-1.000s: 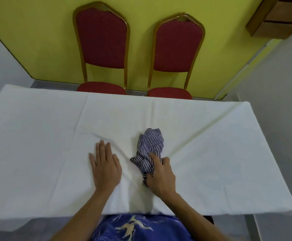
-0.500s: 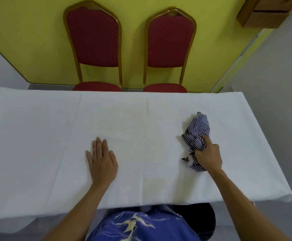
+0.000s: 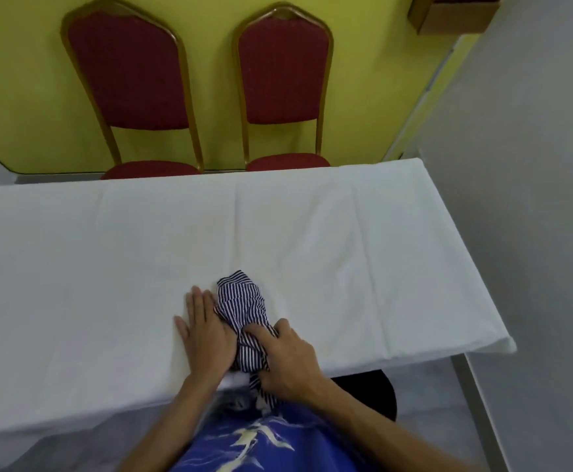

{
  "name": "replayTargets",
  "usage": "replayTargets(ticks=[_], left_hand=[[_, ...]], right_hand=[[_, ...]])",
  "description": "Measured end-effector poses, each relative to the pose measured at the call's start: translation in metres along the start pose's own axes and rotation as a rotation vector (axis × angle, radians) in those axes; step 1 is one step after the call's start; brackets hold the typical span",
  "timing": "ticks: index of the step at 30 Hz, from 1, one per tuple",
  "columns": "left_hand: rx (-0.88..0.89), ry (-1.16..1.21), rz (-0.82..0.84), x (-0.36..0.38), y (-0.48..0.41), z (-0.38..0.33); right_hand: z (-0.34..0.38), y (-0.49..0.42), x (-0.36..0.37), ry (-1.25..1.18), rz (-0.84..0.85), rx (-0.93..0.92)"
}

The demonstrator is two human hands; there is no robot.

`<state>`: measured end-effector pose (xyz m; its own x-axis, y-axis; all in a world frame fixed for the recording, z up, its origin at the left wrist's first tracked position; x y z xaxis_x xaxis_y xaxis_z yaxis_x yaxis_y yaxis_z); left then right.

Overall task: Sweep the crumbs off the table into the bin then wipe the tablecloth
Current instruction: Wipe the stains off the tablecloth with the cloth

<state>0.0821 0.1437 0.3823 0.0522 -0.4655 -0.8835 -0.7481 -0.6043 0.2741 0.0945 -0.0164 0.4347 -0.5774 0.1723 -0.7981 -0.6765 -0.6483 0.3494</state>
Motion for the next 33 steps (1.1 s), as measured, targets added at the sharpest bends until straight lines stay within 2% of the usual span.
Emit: replayTargets(ticks=[3,8,12,15,19,21,24,26,30,33], left_hand=[[0.032,-0.012,0.046,0.013,0.025,-0.017],[0.055,-0.095,0.093,0.026,0.054,-0.025],[0.02,-0.079,0.092,0.027,0.057,-0.035],[-0.007,-0.069,0.072,0.033,0.058,-0.039],[-0.014,-0.083,0.008,0.046,0.063,-0.037],[0.011,-0.096,-0.047,0.052,0.065,-0.034],[0.034,-0.099,-0.094,0.058,0.067,-0.033],[0.04,-0.103,-0.113,0.062,0.068,-0.036],[0.054,-0.102,-0.152,0.062,0.066,-0.037],[0.054,-0.101,-0.176,0.063,0.066,-0.037]], right_hand=[[-0.051,0.021,-0.022,0.017,-0.085,0.102],[-0.144,0.063,-0.061,-0.016,-0.235,0.371],[-0.218,0.097,-0.088,-0.139,-0.444,0.658],[-0.233,0.109,-0.083,-0.238,-0.539,0.787],[-0.197,0.094,-0.068,-0.315,-0.551,0.724],[-0.169,0.087,-0.061,-0.261,-0.434,0.613],[-0.122,0.083,-0.044,-0.098,-0.183,0.34],[-0.107,0.087,-0.035,-0.049,-0.104,0.216],[-0.145,0.099,-0.053,-0.018,-0.13,0.275],[-0.199,0.119,-0.08,-0.009,-0.205,0.422]])
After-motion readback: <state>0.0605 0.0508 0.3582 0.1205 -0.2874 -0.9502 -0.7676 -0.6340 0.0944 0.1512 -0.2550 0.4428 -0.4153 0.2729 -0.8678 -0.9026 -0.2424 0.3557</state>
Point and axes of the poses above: each hand's wrist, its own y-axis away from the middle knuckle, its own x-axis out of the palm, z = x × y, the point moved 1 cm from there along -y, towards the middle knuckle, and after that the axes turned 8 degrees about -x, right-handed, at the moved point
